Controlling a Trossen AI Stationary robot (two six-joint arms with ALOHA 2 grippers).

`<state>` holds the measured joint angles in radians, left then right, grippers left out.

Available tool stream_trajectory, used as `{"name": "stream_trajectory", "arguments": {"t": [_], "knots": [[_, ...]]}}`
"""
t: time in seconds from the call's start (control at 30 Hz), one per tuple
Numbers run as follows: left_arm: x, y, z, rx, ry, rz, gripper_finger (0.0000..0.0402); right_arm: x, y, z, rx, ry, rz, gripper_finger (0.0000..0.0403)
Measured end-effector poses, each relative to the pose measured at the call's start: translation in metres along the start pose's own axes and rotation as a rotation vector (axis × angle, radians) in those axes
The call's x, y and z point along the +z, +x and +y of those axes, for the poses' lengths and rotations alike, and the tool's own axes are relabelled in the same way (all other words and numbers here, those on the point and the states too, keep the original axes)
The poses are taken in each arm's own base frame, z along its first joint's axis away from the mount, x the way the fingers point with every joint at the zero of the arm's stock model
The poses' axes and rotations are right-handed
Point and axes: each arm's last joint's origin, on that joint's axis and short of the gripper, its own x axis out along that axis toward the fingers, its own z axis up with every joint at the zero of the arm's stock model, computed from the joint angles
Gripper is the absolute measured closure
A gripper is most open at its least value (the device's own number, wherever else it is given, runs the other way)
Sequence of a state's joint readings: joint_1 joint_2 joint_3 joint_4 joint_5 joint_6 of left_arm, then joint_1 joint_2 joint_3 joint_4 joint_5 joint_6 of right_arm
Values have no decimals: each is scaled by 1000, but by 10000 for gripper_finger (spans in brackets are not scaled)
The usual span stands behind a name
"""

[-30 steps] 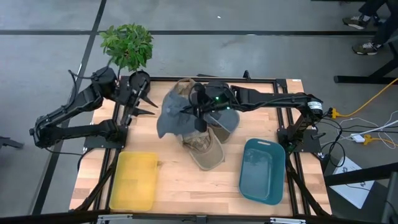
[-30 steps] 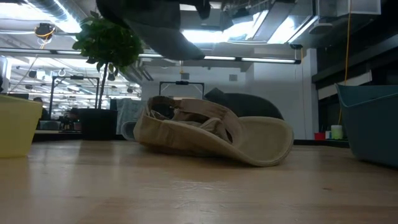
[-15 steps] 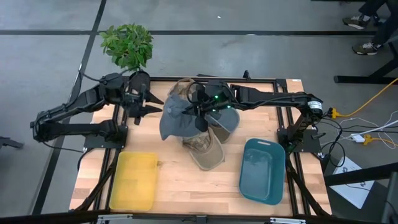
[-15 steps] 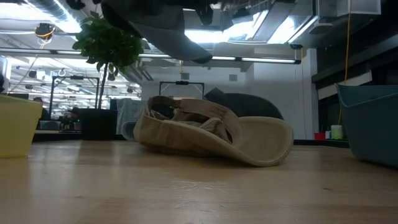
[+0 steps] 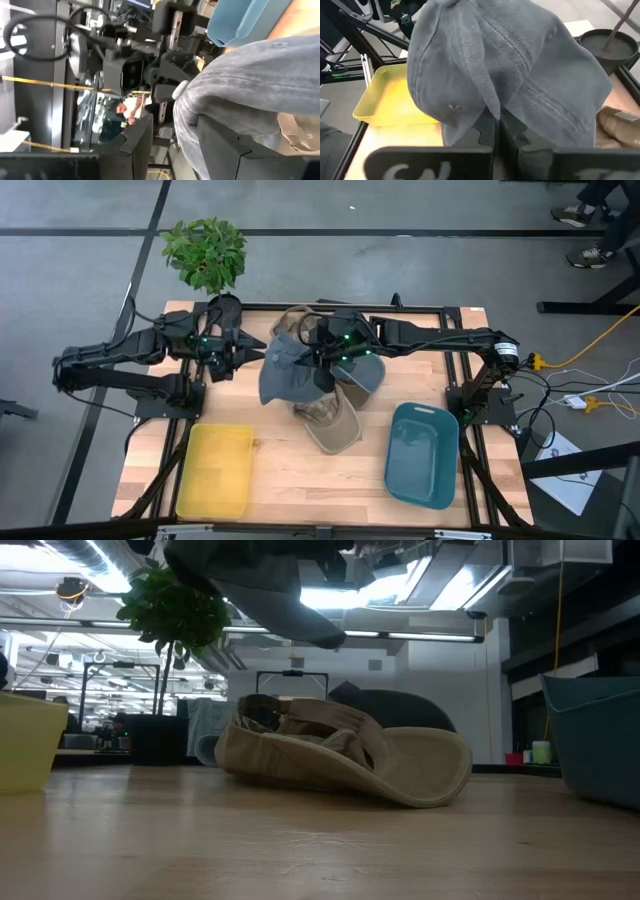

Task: Pick & Place hat
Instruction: Put the bottom blue cap into the blue bin

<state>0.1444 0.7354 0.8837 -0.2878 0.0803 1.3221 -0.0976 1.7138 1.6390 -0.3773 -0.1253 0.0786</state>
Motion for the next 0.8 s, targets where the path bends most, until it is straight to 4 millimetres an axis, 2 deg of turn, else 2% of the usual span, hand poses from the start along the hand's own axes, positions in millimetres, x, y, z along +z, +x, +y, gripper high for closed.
{"name": "stream_trajectory", "arguments": {"t": [0.4,0.8], "knots": [[4,29,-11,-88,181,-32,252,1,0,-1,-2,46,-10,398],[13,34,-9,-45,246,-77,253,-1,0,-3,-7,78,13,398]]}}
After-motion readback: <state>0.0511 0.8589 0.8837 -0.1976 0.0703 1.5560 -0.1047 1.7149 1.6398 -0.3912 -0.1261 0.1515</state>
